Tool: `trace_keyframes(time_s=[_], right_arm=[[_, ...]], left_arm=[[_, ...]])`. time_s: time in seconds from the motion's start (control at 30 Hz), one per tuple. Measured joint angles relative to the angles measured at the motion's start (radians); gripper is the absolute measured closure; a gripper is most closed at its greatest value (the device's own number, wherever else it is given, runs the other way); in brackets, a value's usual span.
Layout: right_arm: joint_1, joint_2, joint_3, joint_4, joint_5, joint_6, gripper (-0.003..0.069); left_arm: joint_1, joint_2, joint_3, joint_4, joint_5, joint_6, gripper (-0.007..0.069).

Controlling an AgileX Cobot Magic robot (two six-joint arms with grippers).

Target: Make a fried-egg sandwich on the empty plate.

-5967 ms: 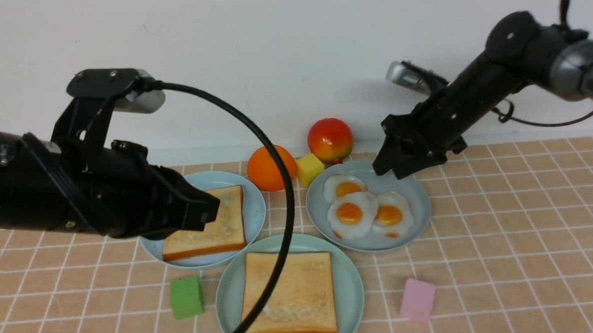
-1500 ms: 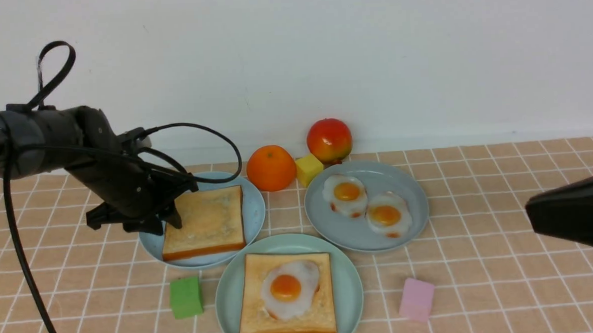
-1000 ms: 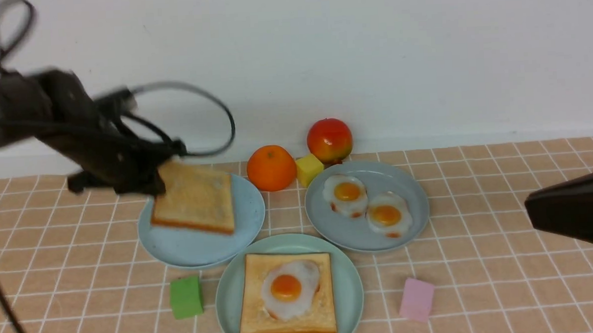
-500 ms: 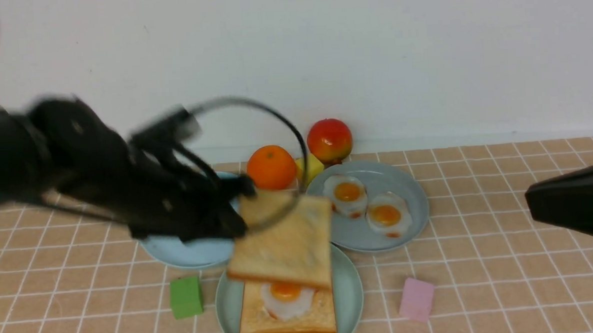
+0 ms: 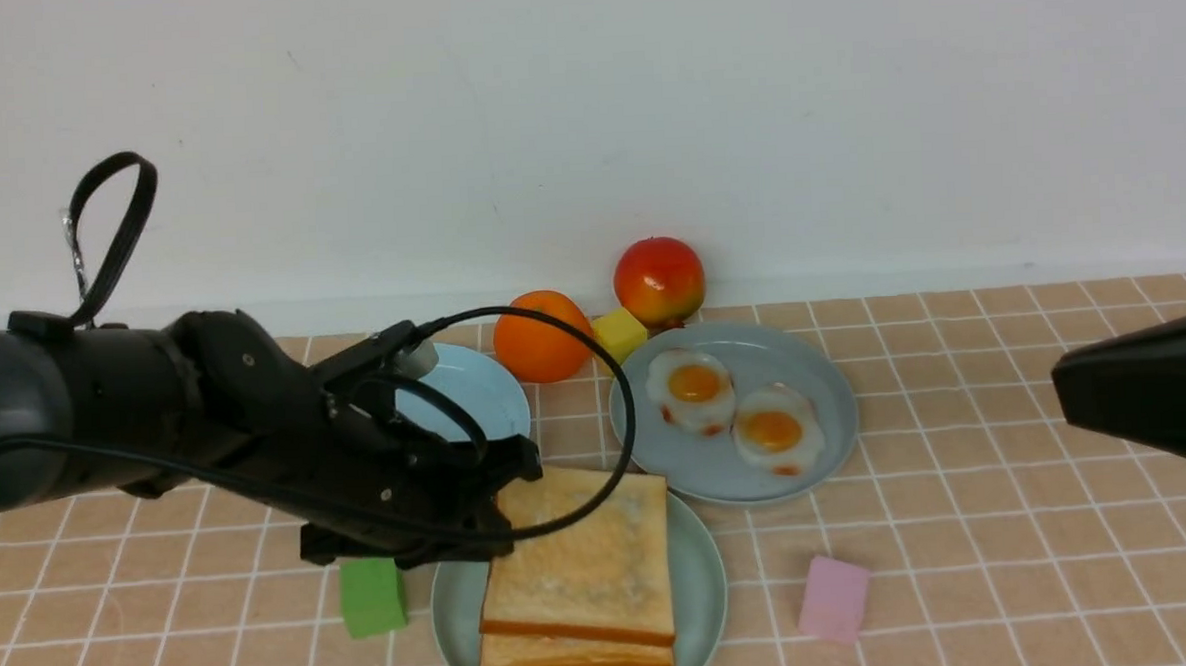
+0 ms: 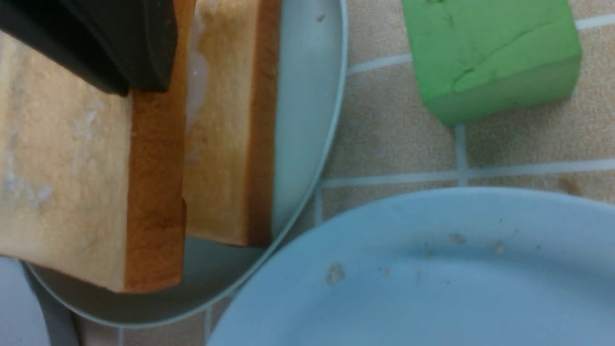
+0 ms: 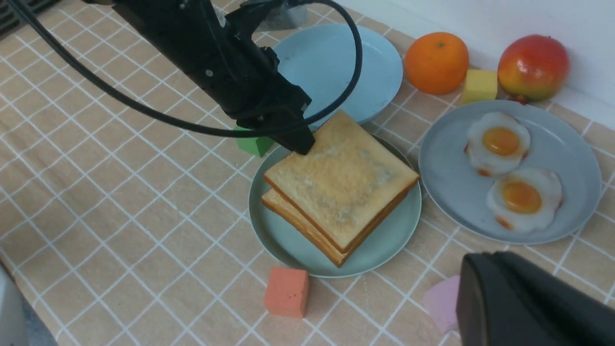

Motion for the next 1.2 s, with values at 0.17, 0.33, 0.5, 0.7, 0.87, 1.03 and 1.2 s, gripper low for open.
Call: trace_keyframes(time_s=[0.17,0.33,0.5,0.7,0.87,1.03,1.2], right_arm=[[0.0,0.0,0.0,-0.008,-0.002,0.0,0.0623],[0.0,0.0,0.001,-0.062,0.005,0.096,0.0613],[0.0,-0.034,0.01,-0.163,0.005,0.234,0.0606],[0.0,-0.2,0.164,-0.22,-0.05,0.35,0.0598],[0.0,-0.472,0.42,-0.211,-0.188,0.364,0.0587],[0.0,-0.728,0.591,-0.181,-0.215,0.368,0.058],[0.0,-0.857,0.624,-0.174,-0.187,0.367,0.0575]], left_arm=[[0.0,0.0,0.0,0.007,-0.001,0.0,0.0508],[0.0,0.0,0.0,0.033,0.01,0.0,0.0351],[0.0,-0.006,0.0,0.068,0.026,0.0,0.0293],[0.0,-0.12,0.0,0.131,0.175,0.0,0.0309],[-0.007,-0.359,0.012,0.132,0.283,-0.048,0.038],[-0.051,-0.631,0.025,0.136,0.365,-0.119,0.0463],[-0.102,-0.818,0.028,0.138,0.436,-0.186,0.0522]])
